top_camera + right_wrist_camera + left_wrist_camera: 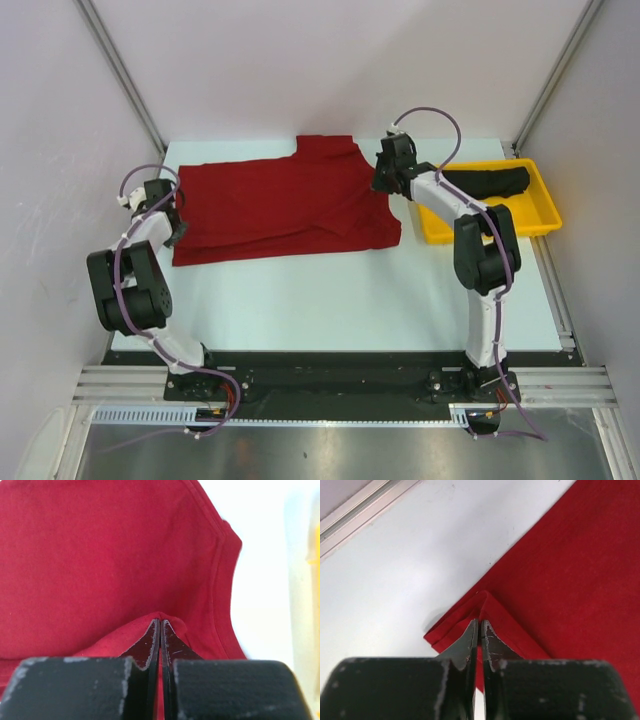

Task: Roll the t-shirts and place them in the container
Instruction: Fold the T-shirt at the center of the board.

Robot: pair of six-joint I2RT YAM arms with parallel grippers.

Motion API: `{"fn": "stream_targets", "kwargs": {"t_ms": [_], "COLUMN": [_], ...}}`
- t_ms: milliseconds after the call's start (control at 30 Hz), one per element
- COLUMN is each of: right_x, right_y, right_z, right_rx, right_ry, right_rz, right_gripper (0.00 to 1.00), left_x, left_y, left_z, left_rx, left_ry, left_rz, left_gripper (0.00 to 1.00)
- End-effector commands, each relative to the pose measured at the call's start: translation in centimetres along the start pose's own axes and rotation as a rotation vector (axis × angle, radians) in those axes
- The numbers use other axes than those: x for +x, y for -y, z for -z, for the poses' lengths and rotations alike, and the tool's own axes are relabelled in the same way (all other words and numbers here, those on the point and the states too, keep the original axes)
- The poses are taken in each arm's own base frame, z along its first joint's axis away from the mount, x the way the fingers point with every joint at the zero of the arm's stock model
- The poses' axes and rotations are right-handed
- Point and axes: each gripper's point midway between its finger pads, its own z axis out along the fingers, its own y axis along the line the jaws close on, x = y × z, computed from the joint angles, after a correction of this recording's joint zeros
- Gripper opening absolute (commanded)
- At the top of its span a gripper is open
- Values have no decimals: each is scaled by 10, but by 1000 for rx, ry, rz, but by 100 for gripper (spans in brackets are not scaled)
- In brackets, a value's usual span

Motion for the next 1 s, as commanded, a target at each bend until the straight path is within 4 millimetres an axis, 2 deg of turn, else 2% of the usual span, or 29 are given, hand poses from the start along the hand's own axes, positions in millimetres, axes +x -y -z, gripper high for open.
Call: {"fn": "stream_targets", "kwargs": {"t_ms": [0, 100, 200, 333, 367, 433, 467, 500, 533, 567, 600, 667, 700, 733, 800, 833, 967], "right_x": [-28, -24, -27, -36, -40, -43, -42, -46, -46, -34, -42, -33, -15, -16, 0, 13, 53], "right_y": [-10, -6, -2, 1, 1, 1, -1, -1, -3, -5, -10, -13, -8, -14, -21, -18, -28], "right_z": [-6, -17, -24, -28, -27, -23, -20, -13, -9, -7, 6, 15, 15, 28, 35, 38, 33], "right_rx": [-31, -15, -7, -22, -26, -32, -38, -38, -43, -61, -75, -76, -65, -81, -95, -85, -112], "right_ry": [55, 32, 32, 34, 37, 38, 35, 42, 46, 15, 45, 35, 1, 13, -6, -28, -100], "right_rz": [-7, -6, -10, -23, -23, -17, -17, -21, -23, -23, -26, -28, -26, -25, -30, -32, -32], "right_gripper": [0, 1, 10, 21, 30, 38, 46, 49, 50, 51, 51, 50, 48, 46, 46, 46, 45], "left_x": [-25, -28, -33, -44, -43, -43, -42, -39, -44, -44, -41, -41, -40, -40, -35, -33, -21], "left_y": [17, 29, 41, 59, 63, 70, 71, 70, 71, 70, 69, 71, 70, 72, 74, 74, 79], "left_z": [-6, -10, -12, -7, -6, 1, 5, 7, 16, 19, 21, 27, 27, 28, 27, 27, 27], "left_rx": [43, 84, 129, 224, 247, 302, 317, 329, 343, 347, 352, 374, 381, 395, 405, 412, 456], "left_ry": [47, 35, 28, 41, 34, 22, 19, 15, 35, 38, 31, 28, 29, 32, 14, 10, -29], "left_rz": [18, 10, 5, -6, -11, -21, -23, -25, -23, -22, -31, -41, -40, -41, -54, -55, -55], "left_gripper": [15, 20, 31, 50, 54, 59, 61, 66, 69, 73, 75, 75, 75, 74, 68, 67, 60]}}
